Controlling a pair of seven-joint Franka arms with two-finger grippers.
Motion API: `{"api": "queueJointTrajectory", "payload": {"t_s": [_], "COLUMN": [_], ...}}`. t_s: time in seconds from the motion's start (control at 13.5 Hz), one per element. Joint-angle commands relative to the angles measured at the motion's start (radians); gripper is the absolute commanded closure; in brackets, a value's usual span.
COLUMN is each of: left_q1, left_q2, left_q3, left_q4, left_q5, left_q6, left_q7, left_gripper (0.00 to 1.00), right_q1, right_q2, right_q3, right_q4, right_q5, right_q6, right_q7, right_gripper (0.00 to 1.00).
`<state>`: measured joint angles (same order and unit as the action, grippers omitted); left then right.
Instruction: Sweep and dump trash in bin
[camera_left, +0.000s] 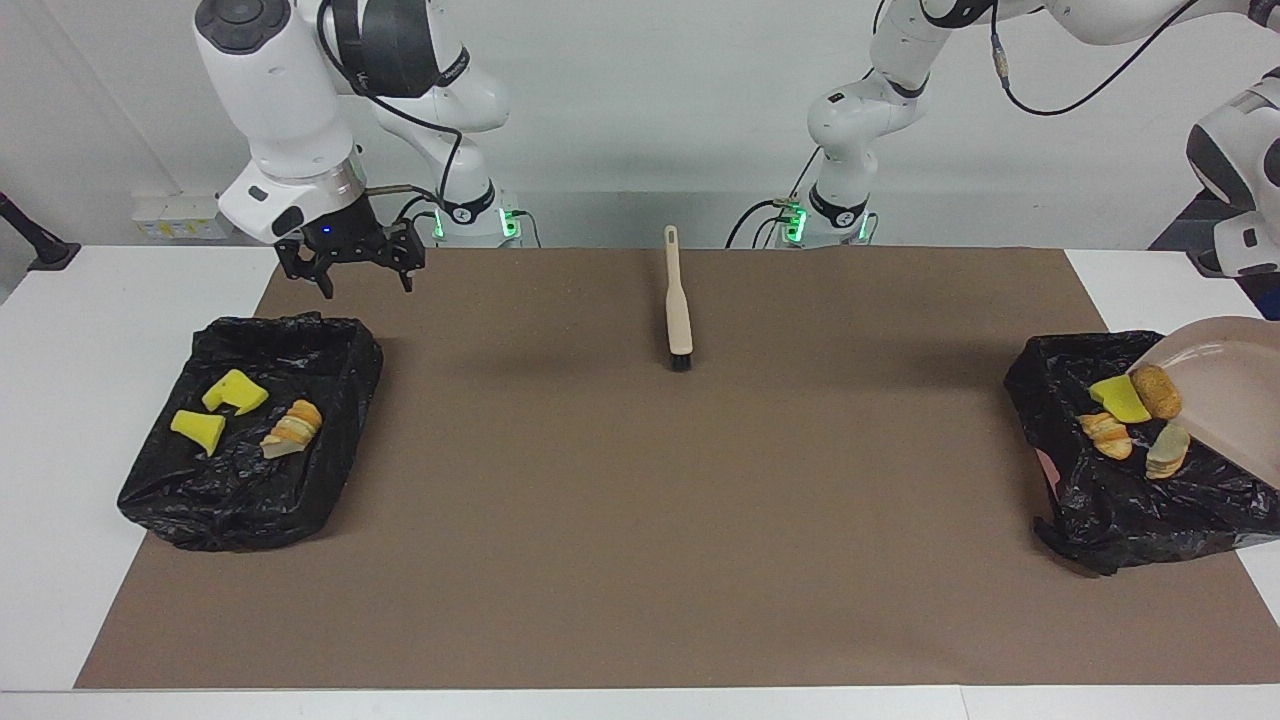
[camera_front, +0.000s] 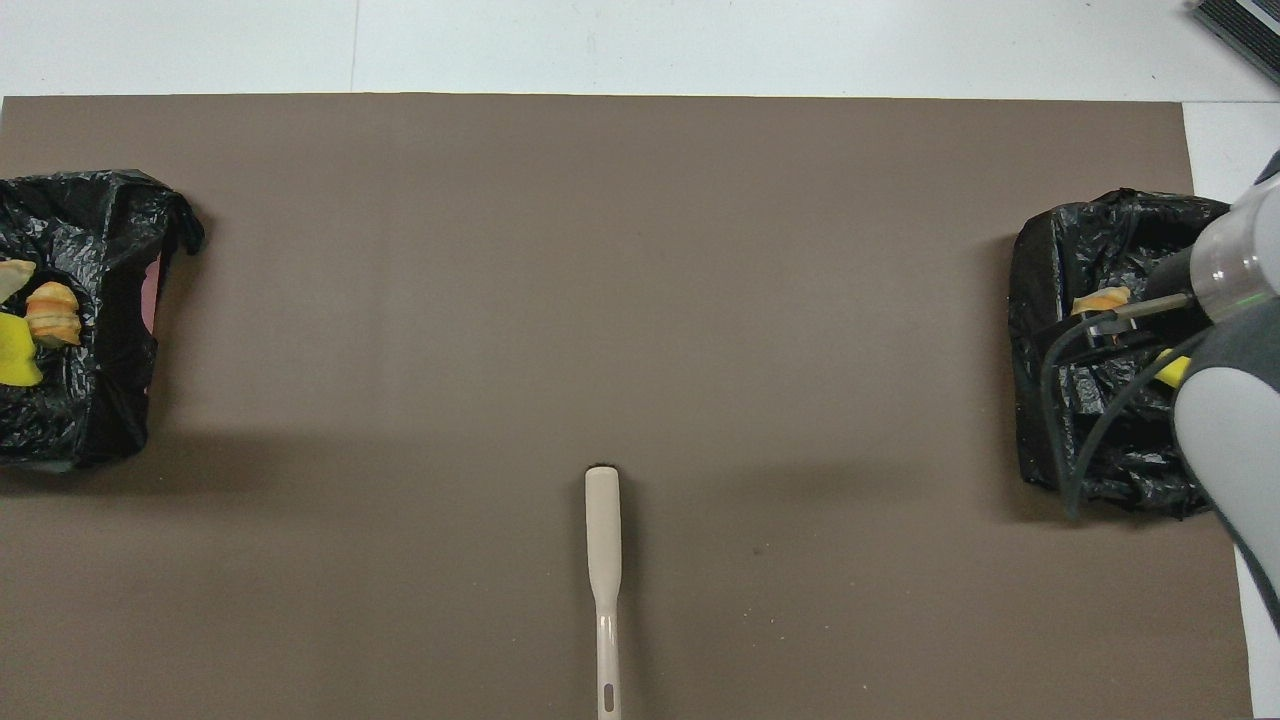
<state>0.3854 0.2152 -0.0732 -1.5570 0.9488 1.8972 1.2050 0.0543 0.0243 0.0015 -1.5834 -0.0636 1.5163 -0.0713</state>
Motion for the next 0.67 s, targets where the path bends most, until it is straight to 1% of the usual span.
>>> {"api": "queueJointTrajectory", "payload": {"t_s": [0.0, 0.07, 0.22, 0.45, 0.52, 0.59], "left_q1": [-0.019, -0.031, -0.049, -0.062, -0.060, -0.062], "left_q2": [0.053, 0.072, 0.104, 0.153, 0.161, 0.161], "left_q3": [0.010, 0.010, 0.007, 0.007, 0.013, 0.015], "left_q4": [0.087, 0.121, 0.175, 0.253, 0.268, 0.270], "left_q5": [0.098, 0.114, 0.102, 0.091, 0.105, 0.116], "left_q6": [0.014, 0.014, 0.026, 0.081, 0.117, 0.124], "left_q7": [0.034, 0.031, -0.005, -0.094, -0.085, -0.079], "left_gripper": [1.00, 1.00, 1.00, 1.00, 1.00, 1.00], "right_q1": [-0.028, -0.033, -0.037, -0.045, -0.044, -0.042], "right_q2": [0.016, 0.016, 0.014, 0.009, 0.008, 0.003], "right_q3": [0.003, 0.003, -0.001, -0.026, -0.026, -0.026], "right_q4": [0.054, 0.054, 0.054, 0.054, 0.049, 0.045], "right_q5": [0.008, 0.010, 0.034, 0.057, 0.059, 0.059], "right_q6": [-0.064, -0.064, -0.064, -0.062, -0.059, -0.058], "right_q7": [-0.018, -0.018, -0.018, -0.013, -0.006, -0.005], "right_gripper": [0.00, 0.00, 0.00, 0.00, 0.00, 0.00]}}
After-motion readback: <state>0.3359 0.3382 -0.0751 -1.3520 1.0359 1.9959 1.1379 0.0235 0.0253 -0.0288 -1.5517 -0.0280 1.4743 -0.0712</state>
